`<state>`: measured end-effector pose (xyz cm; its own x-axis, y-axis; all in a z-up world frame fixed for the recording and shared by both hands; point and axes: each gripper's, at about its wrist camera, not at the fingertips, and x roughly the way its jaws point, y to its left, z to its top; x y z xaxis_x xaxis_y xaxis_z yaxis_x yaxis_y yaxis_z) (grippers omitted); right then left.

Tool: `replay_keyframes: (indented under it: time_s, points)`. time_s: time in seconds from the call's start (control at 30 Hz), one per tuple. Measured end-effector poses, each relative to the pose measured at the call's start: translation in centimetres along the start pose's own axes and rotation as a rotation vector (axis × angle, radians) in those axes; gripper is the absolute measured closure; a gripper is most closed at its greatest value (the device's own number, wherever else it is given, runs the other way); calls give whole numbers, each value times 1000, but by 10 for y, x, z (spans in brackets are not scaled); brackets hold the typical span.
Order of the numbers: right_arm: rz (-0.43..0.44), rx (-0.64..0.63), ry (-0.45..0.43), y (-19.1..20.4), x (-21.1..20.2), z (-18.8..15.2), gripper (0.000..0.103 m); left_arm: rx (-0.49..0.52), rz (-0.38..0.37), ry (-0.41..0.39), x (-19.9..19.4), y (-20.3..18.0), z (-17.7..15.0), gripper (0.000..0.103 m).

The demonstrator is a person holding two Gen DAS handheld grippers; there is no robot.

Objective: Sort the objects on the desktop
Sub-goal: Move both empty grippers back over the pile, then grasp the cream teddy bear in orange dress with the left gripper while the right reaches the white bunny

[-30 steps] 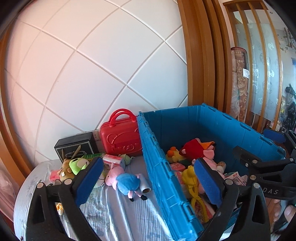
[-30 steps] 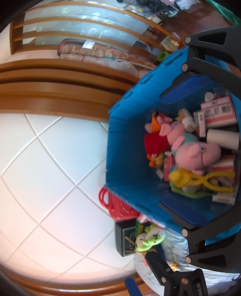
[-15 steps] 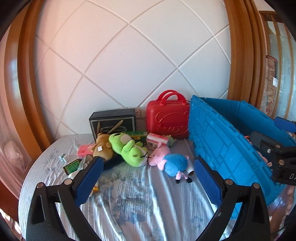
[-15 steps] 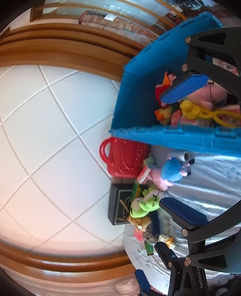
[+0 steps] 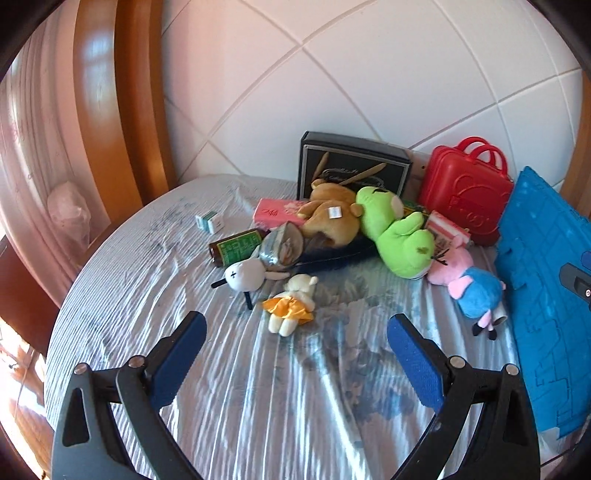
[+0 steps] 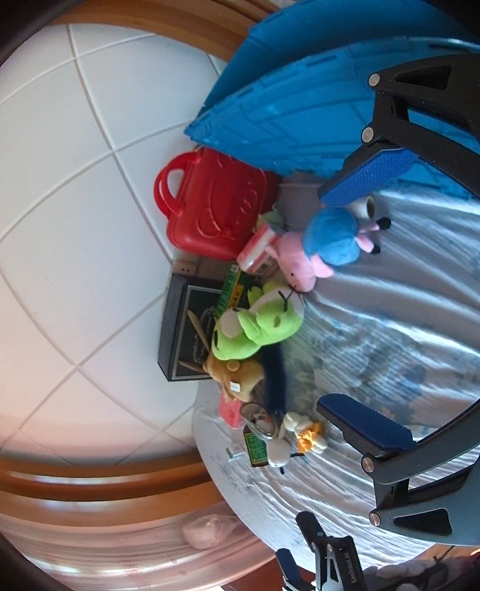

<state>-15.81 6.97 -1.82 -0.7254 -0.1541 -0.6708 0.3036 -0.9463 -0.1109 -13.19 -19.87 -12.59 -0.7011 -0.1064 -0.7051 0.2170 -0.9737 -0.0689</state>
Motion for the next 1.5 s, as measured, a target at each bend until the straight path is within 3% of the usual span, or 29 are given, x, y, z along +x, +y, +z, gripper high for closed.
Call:
replay_keyframes:
  time_s: [0.17,0.43,0.6,0.7,0.83,1.13,1.27,1.37,1.5]
  points:
    - [58,-2,79,17,65,7,0,-32,17,94,57,19,-6,19]
    - [125,-39,186,54,174,12,0,-10,-34,206,163,7,-2,24]
    - [163,-48,251,82,239,14,0,22,-68,276,227,-6,-1,42]
    - [169,-79,274,94,261,13,7,38,-70,323,259,-10,-7,55]
    - [199,-97,299,107,280,13,24,34,-86,275,249,-1,-6,62]
    - [348,-131,270,168,276,28,29,-61,86,150,173,81,5,63]
    - [371,-181,262,214,279,35,33,-137,125,158,177,133,3,63]
    - [366,-179,272,236,289,44,41,-149,134,152,186,157,6,63]
    - [406,-224,278,271,294,49,42,-167,124,154,204,178,7,63]
